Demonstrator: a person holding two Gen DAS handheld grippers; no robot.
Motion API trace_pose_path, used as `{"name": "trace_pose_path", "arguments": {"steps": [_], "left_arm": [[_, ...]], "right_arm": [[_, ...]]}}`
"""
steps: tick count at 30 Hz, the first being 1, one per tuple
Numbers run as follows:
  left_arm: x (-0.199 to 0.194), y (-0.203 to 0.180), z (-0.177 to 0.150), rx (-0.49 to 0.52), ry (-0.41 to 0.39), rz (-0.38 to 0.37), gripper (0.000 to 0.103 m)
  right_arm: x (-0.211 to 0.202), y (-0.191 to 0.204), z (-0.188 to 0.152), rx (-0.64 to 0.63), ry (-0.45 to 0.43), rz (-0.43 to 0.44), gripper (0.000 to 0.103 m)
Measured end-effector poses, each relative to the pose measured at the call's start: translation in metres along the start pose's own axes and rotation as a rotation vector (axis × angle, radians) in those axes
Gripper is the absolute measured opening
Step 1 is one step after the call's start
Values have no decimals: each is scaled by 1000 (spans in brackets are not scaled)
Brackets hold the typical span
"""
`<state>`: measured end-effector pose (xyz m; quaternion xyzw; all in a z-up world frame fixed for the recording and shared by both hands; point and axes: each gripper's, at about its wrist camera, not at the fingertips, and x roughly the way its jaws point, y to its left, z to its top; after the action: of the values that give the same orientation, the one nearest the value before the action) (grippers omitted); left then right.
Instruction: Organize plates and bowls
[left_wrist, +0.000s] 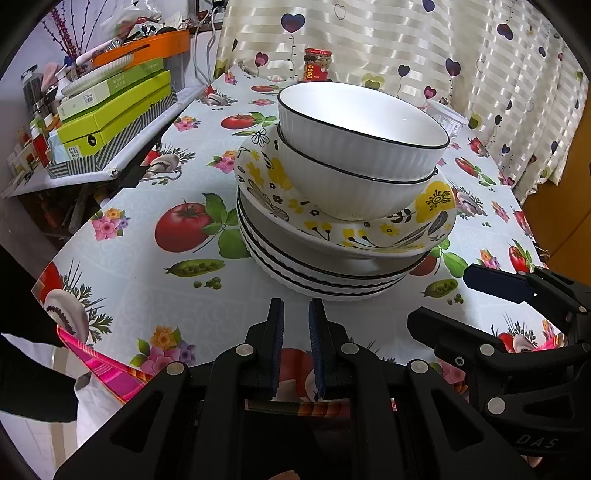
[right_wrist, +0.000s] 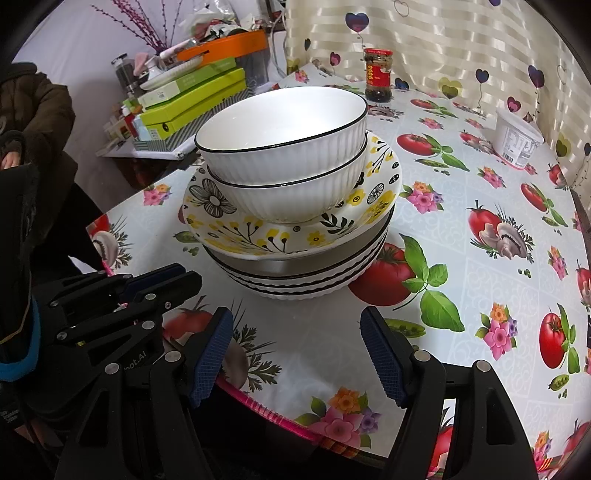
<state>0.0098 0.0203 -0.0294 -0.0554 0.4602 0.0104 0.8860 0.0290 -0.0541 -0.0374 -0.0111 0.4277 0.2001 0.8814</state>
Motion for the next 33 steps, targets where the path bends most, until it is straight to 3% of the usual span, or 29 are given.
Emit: {"name": "trace_pose_path", "arguments": {"steps": [33], "left_arm": [[-1, 0, 2, -1, -10, 1, 14]], "right_arm": [[-2, 0, 4, -4, -15, -3, 72]]}}
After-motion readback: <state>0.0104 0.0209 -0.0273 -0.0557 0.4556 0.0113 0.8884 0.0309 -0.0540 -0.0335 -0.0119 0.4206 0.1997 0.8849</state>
